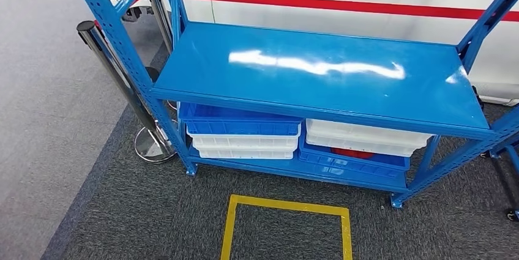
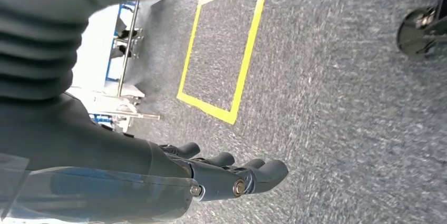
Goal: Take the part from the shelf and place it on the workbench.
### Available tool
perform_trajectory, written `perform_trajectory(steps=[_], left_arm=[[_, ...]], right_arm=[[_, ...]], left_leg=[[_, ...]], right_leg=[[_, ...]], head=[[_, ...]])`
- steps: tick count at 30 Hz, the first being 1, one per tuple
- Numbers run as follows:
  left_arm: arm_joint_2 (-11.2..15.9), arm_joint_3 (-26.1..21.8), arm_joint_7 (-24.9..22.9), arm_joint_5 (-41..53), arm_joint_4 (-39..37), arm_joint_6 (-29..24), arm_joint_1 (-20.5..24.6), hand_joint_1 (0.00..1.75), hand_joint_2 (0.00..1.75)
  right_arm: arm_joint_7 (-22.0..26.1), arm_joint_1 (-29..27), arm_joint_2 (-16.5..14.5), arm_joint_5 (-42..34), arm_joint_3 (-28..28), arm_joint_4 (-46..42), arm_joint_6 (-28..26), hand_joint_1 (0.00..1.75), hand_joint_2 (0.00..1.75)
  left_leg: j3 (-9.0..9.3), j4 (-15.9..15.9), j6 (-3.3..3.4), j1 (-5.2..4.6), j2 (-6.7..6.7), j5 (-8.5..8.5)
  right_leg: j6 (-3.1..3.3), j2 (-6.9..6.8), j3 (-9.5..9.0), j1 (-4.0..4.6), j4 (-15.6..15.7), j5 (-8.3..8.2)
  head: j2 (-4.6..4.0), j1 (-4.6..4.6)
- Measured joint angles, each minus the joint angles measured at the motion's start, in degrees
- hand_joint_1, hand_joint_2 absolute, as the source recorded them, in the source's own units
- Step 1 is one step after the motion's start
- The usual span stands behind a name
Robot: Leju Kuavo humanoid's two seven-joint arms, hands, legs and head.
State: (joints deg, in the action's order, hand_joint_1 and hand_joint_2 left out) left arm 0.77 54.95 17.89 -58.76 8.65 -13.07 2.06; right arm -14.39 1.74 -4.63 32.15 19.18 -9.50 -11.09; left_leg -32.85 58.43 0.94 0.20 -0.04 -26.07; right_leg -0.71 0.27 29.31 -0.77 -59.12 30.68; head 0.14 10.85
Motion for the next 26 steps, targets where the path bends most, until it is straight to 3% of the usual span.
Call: perform_trajectory(steps=[2,4,5,6,7,9,10,11,13,14,18,26], left_arm=[[0.0,0.0,-0.4,0.1,0.0,-0.3,0.0,0.0,0.0],[0.1,0.0,-0.8,0.1,0.0,-0.7,0.2,0.0,0.0],[0.1,0.0,-1.1,0.1,0.0,-0.9,0.2,0.0,0.0],[0.1,0.1,-1.3,0.1,0.0,-1.1,0.2,0.0,0.0],[0.1,0.1,-1.6,0.1,0.0,-1.4,0.2,0.0,0.0],[0.1,0.2,-2.2,0.1,0.0,-1.9,0.2,0.0,0.0],[0.1,0.3,-2.4,0.1,0.0,-2.2,0.3,0.0,0.0],[0.2,0.3,-2.7,0.1,0.0,-2.5,0.3,0.0,0.0],[0.3,0.5,-3.1,0.1,0.0,-2.9,0.4,0.0,0.0],[0.3,0.6,-3.2,0.0,0.0,-3.0,0.4,0.0,0.0],[0.3,1.0,-3.9,0.0,0.0,-3.4,0.4,0.0,1.75],[0.3,1.1,-4.5,0.1,0.0,-3.7,0.4,0.0,1.75]], right_arm=[[-0.1,0.0,0.0,-0.1,0.0,0.0,-0.2,0.0,1.75],[-0.3,0.0,0.0,-0.4,0.1,0.0,-0.4,0.0,1.75],[-0.5,0.0,0.0,-0.6,0.1,0.0,-0.4,0.0,1.75],[-0.8,0.0,0.0,-0.7,0.2,0.0,-0.5,0.0,1.75],[-1.0,0.0,0.0,-0.8,0.4,0.0,-0.7,0.0,1.75],[-1.5,0.0,0.0,-0.8,0.6,0.0,-1.3,0.0,1.75],[-1.6,0.0,-0.1,-0.8,0.8,0.0,-1.6,0.0,1.75],[-1.6,0.0,-0.1,-0.8,0.9,0.0,-1.9,0.0,1.75],[-1.6,0.1,-0.2,-0.8,1.1,0.0,-2.2,0.0,1.75],[-1.5,0.1,-0.2,-0.8,1.1,0.0,-2.2,0.0,1.75],[-1.5,0.1,-0.2,-0.6,1.3,0.0,-2.0,0.0,1.75],[-1.6,0.2,-0.2,-0.5,1.3,0.0,-1.5,0.0,1.75]], left_leg=[[0.84,-1.0,0.64,0.32,0.13,0.15],[1.14,-1.1,1.05,0.19,0.18,-0.08],[1.26,-1.1,1.17,0.15,0.18,-0.25],[1.43,-1.0,1.24,0.15,0.17,-0.44],[1.63,-0.9,1.2,0.22,0.11,-0.69],[1.79,-0.1,0.72,0.39,-0.04,-1.51],[1.68,0.6,0.33,0.32,-0.1,-2.12],[1.52,1.2,0.01,0.18,-0.11,-2.55],[1.43,1.6,-0.38,-0.08,-0.11,-2.98],[1.55,1.4,-0.45,-0.06,-0.1,-2.88],[1.93,0.9,-0.75,0.03,-0.13,-2.82],[2.1,0.7,-1.02,0.03,-0.13,-2.85]], right_leg=[[-0.35,-0.09,1.73,0.01,-4.0,2.29],[-0.58,-0.09,5.97,-0.12,-11.4,5.32],[-0.83,-0.1,7.74,-0.28,-14.1,5.83],[-1.17,-0.11,8.67,-0.51,-15.0,5.25],[-1.61,-0.13,8.45,-0.81,-13.6,3.49],[-2.68,-0.24,5.82,-1.59,-6.7,-1.03],[-2.68,-0.15,4.66,-1.82,-3.7,-2.5],[-2.52,-0.07,3.96,-1.92,-1.9,-3.04],[-1.7,0.2,3.84,-1.75,-1.3,-2.79],[-1.61,0.19,3.81,-1.67,-1.3,-2.64],[-1.31,0.2,3.72,-1.51,-1.3,-2.49],[-1.12,0.19,3.58,-1.33,-1.3,-2.37]], head=[[0.0,-0.01],[-0.01,-0.01],[-0.01,-0.02],[-0.01,-0.01],[-0.01,-0.01],[-0.01,-0.02],[-0.01,0.02],[-0.01,0.08],[-0.01,0.2],[-0.01,0.22],[-0.01,0.21],[-0.01,0.21]])
